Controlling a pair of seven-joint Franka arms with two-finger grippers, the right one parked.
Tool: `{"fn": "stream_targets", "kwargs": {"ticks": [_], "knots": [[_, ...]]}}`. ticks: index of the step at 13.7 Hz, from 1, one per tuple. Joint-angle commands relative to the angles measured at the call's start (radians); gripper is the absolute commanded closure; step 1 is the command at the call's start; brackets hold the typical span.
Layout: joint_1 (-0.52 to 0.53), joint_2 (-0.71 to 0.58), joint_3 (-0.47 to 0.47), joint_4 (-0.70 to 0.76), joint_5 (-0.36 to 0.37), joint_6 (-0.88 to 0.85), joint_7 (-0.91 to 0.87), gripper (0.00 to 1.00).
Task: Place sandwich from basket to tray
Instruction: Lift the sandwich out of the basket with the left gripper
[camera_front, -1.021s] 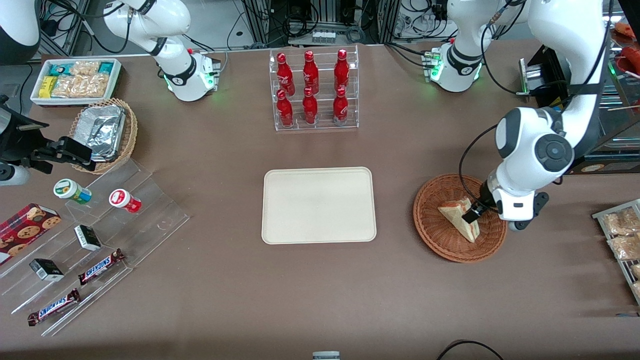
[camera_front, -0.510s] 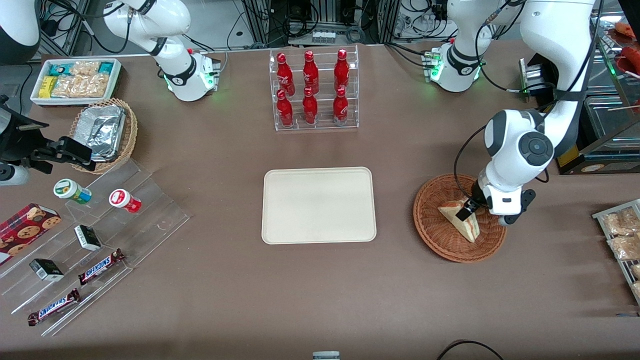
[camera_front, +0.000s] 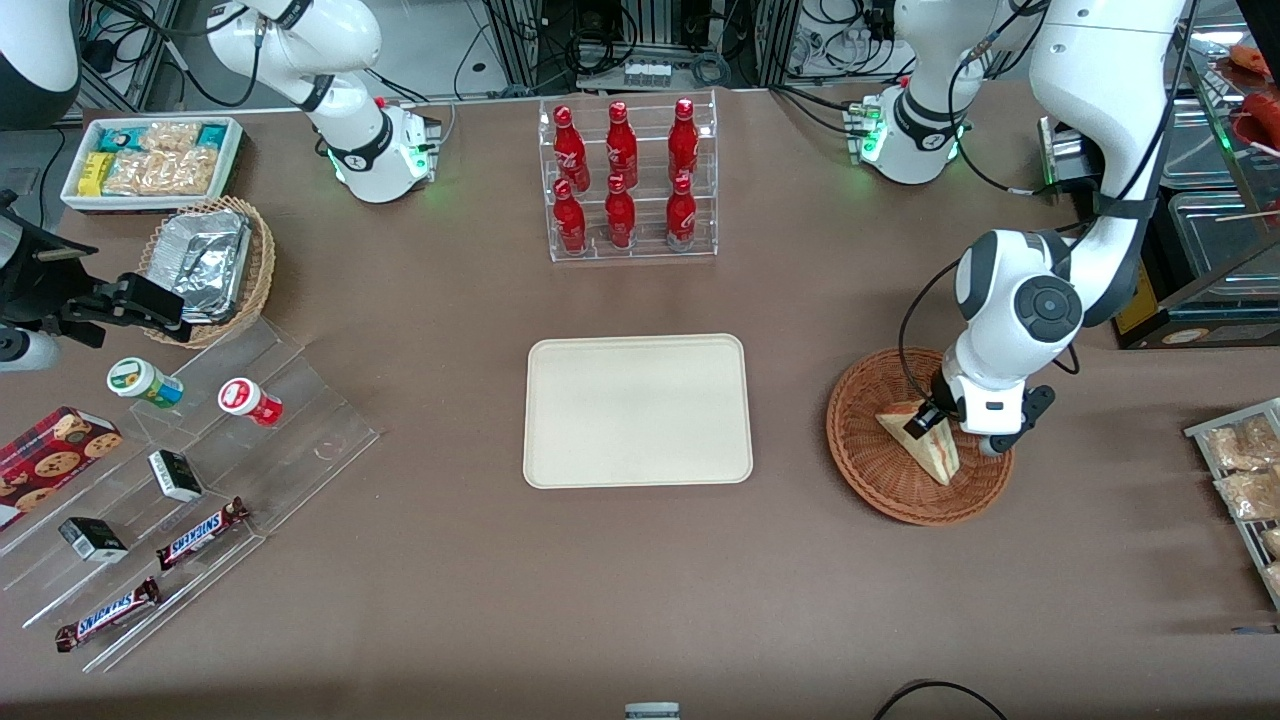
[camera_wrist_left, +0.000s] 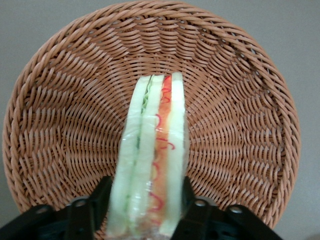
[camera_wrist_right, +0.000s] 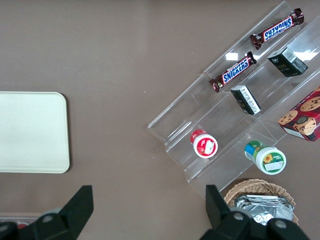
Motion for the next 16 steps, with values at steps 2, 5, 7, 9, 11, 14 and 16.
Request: {"fn": "stream_targets", "kwargs": {"ticks": [2,5,7,9,11,14,16], "knots": [[-0.008,0.009,0.005,0.058,0.020,-0.034,-0.020,1.00],[-0.028,-0.019,0.003,0.139,0.048,-0.214,0.007,1.00],[-0.077,-0.042,0.002,0.248,0.054,-0.421,0.061,1.00],[-0.170,-0.033,0.002,0.367,0.054,-0.552,0.078,1.00],[-0.267,-0.016,0.000,0.446,0.043,-0.617,0.076,1.00],[-0.409,0.057,-0.001,0.523,0.033,-0.594,0.066,1.00],[-0.494,0.157,-0.003,0.610,0.013,-0.594,0.060,1.00]]}}
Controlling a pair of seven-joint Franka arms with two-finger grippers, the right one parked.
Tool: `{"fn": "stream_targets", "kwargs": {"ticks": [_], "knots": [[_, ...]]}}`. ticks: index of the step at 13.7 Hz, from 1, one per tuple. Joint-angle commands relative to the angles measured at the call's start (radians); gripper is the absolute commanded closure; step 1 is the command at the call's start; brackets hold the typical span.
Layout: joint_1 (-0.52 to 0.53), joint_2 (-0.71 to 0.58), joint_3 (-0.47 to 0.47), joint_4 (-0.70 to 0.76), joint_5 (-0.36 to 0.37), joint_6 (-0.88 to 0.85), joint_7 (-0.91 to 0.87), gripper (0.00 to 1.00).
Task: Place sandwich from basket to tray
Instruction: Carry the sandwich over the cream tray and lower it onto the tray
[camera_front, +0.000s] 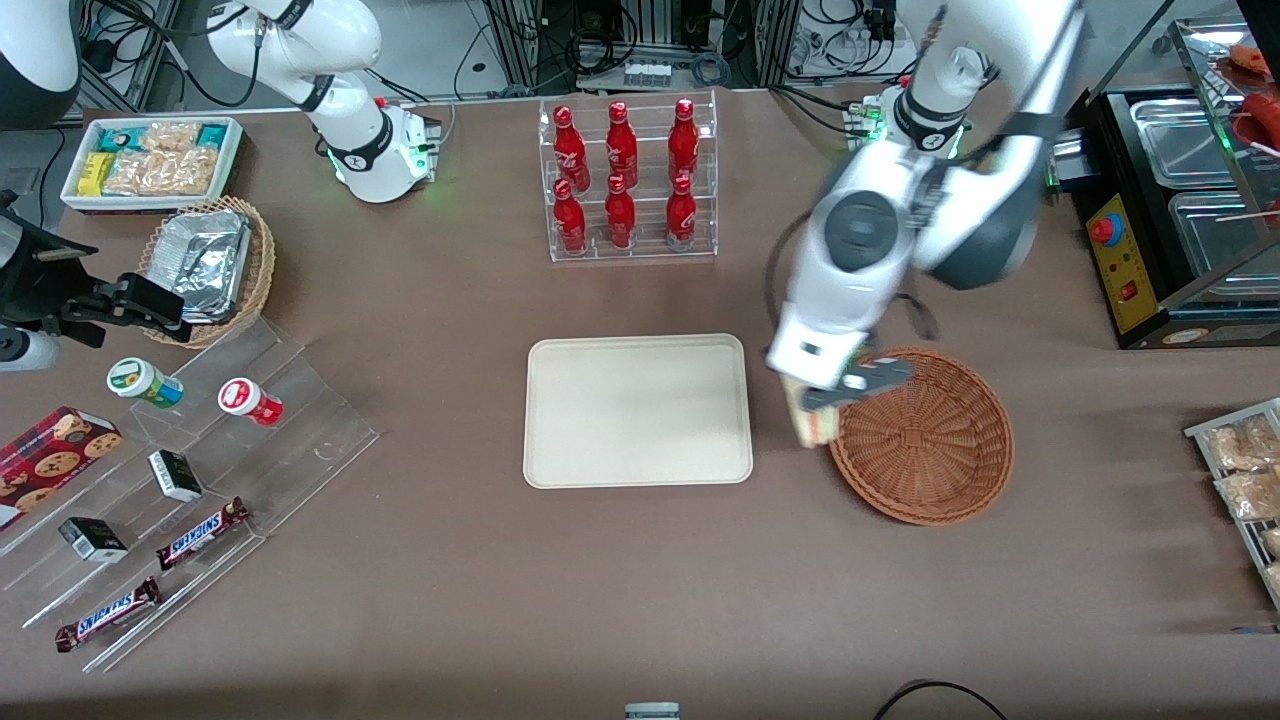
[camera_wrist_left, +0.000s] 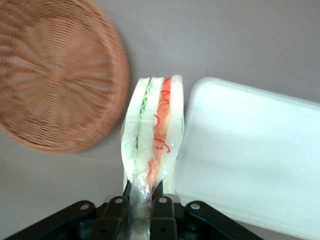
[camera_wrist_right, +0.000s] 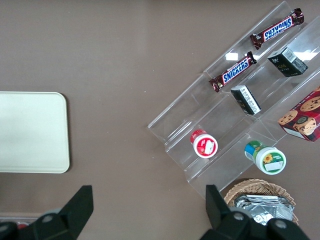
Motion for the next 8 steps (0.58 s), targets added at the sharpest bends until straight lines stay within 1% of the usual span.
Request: {"fn": "stream_targets", "kwargs": {"ticks": [1,3,5,8], "knots": [[-0.102,0.169,0.016,0.163,-0.014,-0.011,-0.001,1.00],[-0.153,0.247,0.016,0.230,-0.013,0.010,0.011,1.00],[-0.221,0.293,0.016,0.235,-0.005,0.075,0.002,1.00],[-0.247,0.348,0.016,0.237,-0.011,0.159,-0.002,1.00]]}}
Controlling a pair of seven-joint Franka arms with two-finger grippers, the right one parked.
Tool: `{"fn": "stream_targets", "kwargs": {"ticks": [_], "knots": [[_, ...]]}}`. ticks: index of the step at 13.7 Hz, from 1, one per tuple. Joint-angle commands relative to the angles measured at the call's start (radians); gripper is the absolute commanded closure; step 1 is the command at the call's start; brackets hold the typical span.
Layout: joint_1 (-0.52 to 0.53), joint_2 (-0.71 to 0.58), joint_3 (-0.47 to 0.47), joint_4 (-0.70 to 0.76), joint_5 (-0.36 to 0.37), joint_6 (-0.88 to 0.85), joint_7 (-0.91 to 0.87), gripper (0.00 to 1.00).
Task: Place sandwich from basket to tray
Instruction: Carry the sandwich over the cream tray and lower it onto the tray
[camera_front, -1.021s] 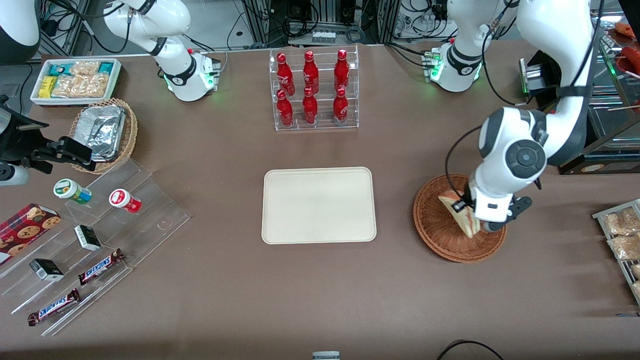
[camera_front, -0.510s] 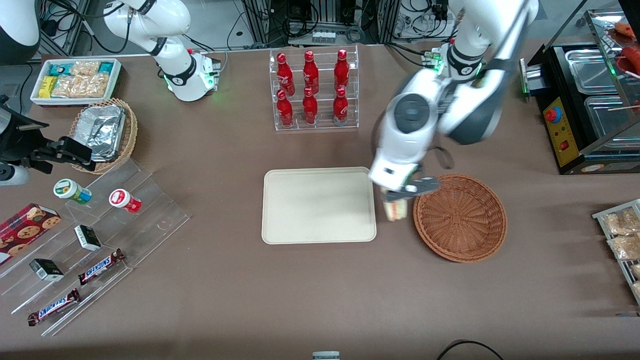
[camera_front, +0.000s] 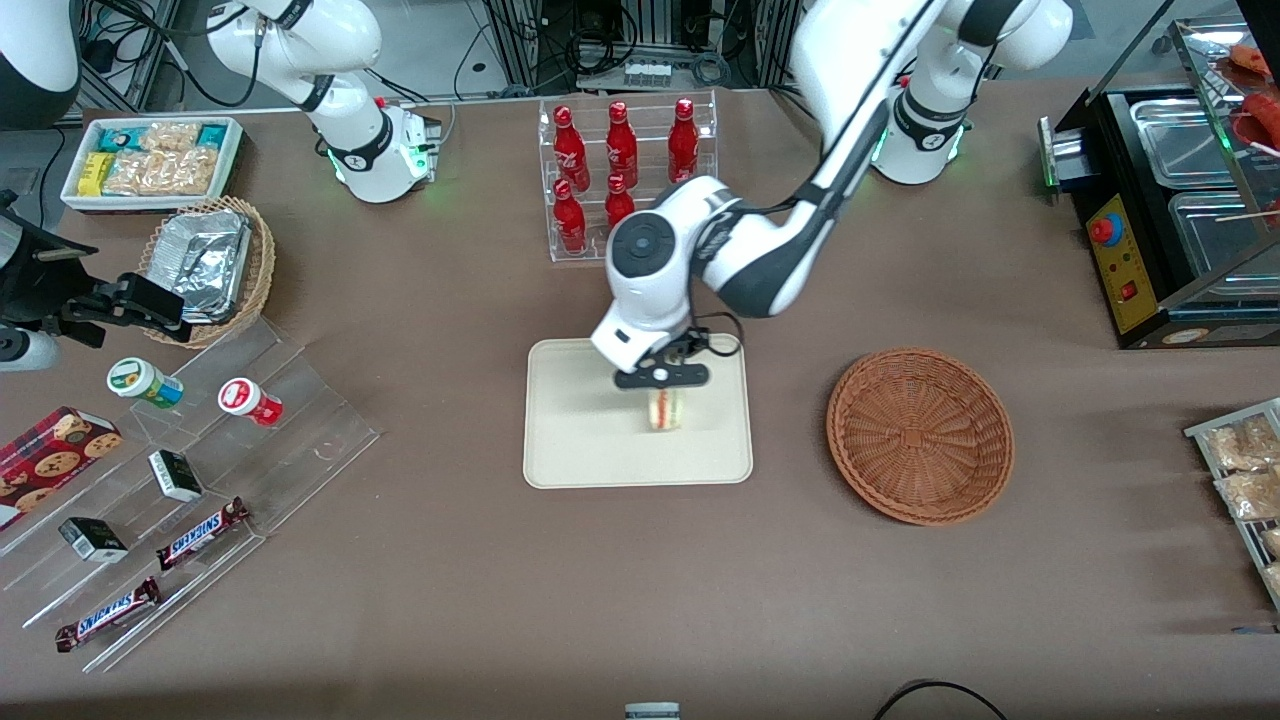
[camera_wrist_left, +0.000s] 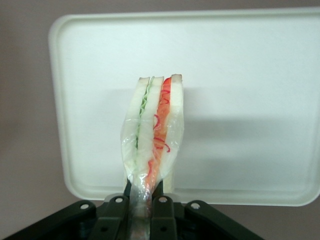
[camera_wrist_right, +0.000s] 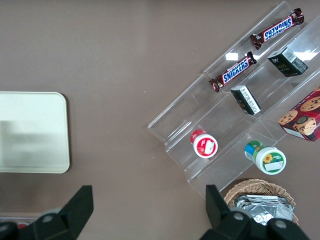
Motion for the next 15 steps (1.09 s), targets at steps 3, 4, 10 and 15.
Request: {"fn": "stream_targets", "kwargs": {"ticks": [3,4,10,15], "knots": [[-0.044,0.075,0.019,0.044,-0.007,0.088,-0.017,1.00],[-0.043,0.084,0.019,0.055,-0.007,0.103,-0.019,1.00],[-0.049,0.156,0.020,0.119,0.004,0.108,-0.096,1.00],[-0.044,0.106,0.023,0.119,0.006,0.060,-0.097,0.01]]}}
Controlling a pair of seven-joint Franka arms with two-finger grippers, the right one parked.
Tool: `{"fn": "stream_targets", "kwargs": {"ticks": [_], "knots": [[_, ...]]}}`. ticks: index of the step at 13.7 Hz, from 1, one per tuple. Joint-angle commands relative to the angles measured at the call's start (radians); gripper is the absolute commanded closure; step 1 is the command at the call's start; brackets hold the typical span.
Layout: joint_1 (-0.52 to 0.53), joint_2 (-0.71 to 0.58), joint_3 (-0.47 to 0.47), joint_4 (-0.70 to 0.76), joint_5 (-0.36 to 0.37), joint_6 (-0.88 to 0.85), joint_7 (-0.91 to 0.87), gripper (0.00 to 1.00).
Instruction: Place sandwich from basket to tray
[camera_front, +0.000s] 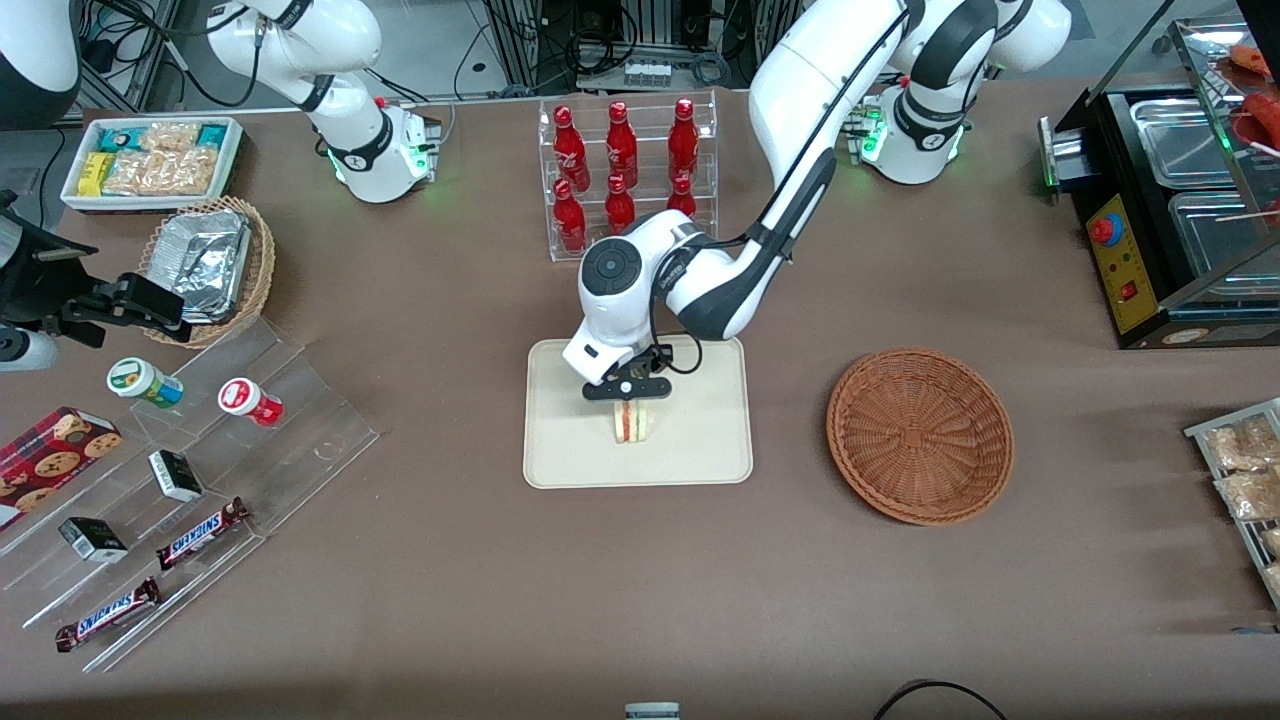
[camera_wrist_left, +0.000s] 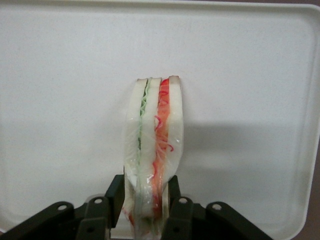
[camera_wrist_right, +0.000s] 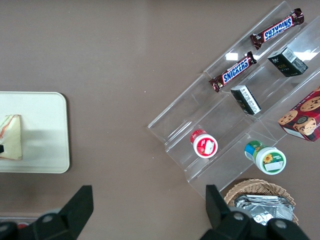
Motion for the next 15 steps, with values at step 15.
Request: {"fn": "stream_targets", "kwargs": {"ticks": [15], "knots": [[0.574,-0.687,0.022,-0.143,-0.041,-0.632,0.436,0.00]]}}
